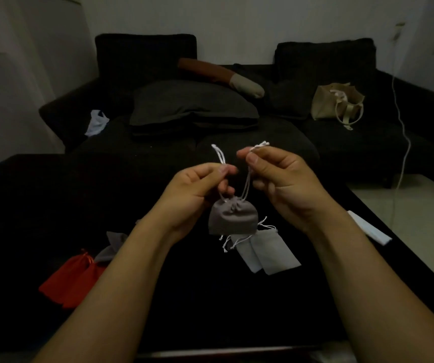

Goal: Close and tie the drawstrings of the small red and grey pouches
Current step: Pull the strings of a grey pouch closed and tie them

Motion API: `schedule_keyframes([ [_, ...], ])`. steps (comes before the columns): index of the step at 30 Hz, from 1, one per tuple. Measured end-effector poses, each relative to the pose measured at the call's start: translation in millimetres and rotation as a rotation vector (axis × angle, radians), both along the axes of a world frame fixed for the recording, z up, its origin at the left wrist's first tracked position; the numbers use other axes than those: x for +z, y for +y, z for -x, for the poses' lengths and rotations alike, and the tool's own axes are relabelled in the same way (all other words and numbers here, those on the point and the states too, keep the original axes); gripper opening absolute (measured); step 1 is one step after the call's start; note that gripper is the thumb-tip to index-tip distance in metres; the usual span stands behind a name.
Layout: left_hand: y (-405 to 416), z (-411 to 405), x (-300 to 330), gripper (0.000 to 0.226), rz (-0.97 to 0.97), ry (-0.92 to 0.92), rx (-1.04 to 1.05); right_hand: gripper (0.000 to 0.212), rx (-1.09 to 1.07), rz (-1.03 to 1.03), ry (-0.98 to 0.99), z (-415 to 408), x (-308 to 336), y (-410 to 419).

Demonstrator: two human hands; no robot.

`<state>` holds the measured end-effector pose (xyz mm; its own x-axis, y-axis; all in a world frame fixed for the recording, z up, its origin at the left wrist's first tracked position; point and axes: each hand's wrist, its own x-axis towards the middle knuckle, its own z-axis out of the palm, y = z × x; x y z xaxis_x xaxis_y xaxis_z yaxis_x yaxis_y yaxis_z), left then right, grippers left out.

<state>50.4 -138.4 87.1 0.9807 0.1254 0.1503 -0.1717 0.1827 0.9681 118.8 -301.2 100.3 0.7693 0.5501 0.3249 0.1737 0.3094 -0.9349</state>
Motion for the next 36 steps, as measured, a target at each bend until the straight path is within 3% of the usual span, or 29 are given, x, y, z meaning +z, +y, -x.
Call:
schedule_keyframes([
  [4, -3.8, 2.4, 0.3, 0.024, -0.170, 0.038, -0.114, 0.013, 0.034, 0.139, -0.218, 3.3, 10.0, -3.0],
  [13, -13.4, 0.9, 0.1, 0.032, -0.008, 0.058, -0.215, 0.017, 0.051, 0.140, -0.038, 8.1, 9.3, -4.4],
  [18, -17.6, 1.3, -5.2, 0.019, -0.310, 0.058, -0.076, 0.016, -0.047, 0.269, -0.117, 4.2, 5.7, -1.6],
  [24, -14.8, -0.8, -5.0, 0.032, -0.154, 0.117, 0.001, 0.019, -0.194, 0.315, -0.090, 0.5, 7.2, -5.3],
  [28, -17.9, -2.7, -6.4, 0.026, -0.039, 0.136, 0.073, 0.022, -0.211, 0.311, -0.075, 2.4, 7.0, -4.1],
  [33, -12.3, -5.1, -6.7, 0.016, 0.126, 0.108, 0.116, 0.039, -0.089, 0.459, -0.028, 1.2, 4.3, -3.5],
  [36, -9.4, -1.6, -4.9, 0.013, 0.070, 0.102, 0.052, 0.025, 0.037, 0.545, -0.039, 1.0, 0.5, -4.5],
])
